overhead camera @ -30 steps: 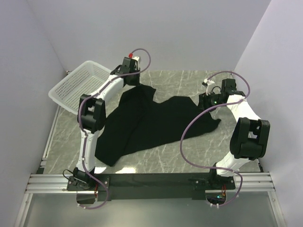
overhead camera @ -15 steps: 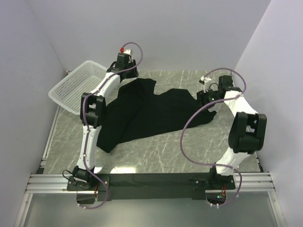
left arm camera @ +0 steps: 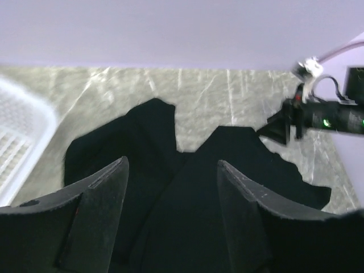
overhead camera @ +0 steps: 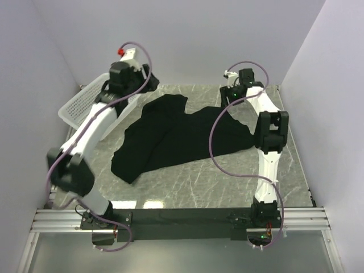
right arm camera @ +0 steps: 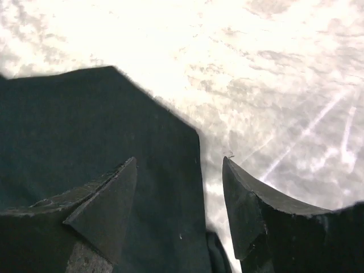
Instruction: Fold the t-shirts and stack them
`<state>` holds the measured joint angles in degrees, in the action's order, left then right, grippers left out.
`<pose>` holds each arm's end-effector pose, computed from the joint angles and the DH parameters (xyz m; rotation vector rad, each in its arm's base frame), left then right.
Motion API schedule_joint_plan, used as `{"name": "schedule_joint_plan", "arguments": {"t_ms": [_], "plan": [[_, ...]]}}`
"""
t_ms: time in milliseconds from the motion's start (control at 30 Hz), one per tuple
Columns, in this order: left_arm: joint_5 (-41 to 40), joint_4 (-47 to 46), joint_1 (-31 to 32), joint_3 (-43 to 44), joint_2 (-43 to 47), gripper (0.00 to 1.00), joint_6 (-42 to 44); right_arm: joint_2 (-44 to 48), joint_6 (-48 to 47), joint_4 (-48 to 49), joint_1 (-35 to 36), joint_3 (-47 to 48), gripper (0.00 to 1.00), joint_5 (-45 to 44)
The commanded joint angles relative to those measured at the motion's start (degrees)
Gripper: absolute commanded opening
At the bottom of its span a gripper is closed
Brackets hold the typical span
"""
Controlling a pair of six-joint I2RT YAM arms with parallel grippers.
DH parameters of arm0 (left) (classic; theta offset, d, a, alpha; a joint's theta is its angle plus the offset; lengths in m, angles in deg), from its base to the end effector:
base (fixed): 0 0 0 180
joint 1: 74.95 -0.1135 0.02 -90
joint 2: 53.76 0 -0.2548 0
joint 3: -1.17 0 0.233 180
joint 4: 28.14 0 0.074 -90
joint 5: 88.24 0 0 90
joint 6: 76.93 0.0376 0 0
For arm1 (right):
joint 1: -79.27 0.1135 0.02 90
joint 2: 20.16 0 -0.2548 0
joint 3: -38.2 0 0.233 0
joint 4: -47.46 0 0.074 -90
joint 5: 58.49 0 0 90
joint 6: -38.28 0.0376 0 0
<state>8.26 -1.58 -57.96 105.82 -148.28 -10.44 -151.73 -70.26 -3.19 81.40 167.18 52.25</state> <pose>0.3586 -0.1140 0.3770 -0.0275 1.8981 -0.5918 0.4863 0.0314 0.2061 -0.5837 2.3737 0.3262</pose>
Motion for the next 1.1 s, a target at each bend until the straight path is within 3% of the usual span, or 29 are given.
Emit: {"name": "schedule_joint_plan", "arguments": {"t_ms": [0, 233, 500, 700, 767, 833, 900, 1067], "plan": [[-5.4, -0.5, -0.6, -9.9, 9.7, 0.69, -1.4, -5.3, 3.7, -3.8, 0.4, 9.0, 0.68, -3.9], [-9.3, 2.1, -3.1, -27.1, 25.2, 0.73, -7.2, -11.2, 2.6, -8.5, 1.6, 16.5, 0.65, -5.7], [-10.5, 6.5, -5.0, -33.1, 33.3, 0.74, -9.5, -11.3, 3.0, -10.9, 2.7, 13.9, 0.54, -4.3], [-10.1, 7.7, -5.5, -34.4, 35.2, 0.74, -10.1, -11.8, 3.7, -11.6, 2.8, 13.0, 0.36, -2.5], [-10.2, 7.9, -5.5, -34.7, 35.8, 0.74, -10.2, -11.6, 3.8, -11.0, 2.8, 12.9, 0.24, -2.1], [-10.3, 8.3, -5.6, -35.1, 36.2, 0.74, -10.3, -9.7, 4.0, -8.2, 2.6, 11.7, 0.08, -2.4], [-10.4, 8.6, -5.6, -35.2, 36.8, 0.74, -10.4, -4.9, 4.0, -3.5, 2.1, 7.9, 0.01, -2.2], [-10.5, 8.5, -5.6, -36.9, 38.7, 0.74, -11.0, 10.7, 0.8, 6.4, 1.0, -8.2, 0.0, 0.7]]}}
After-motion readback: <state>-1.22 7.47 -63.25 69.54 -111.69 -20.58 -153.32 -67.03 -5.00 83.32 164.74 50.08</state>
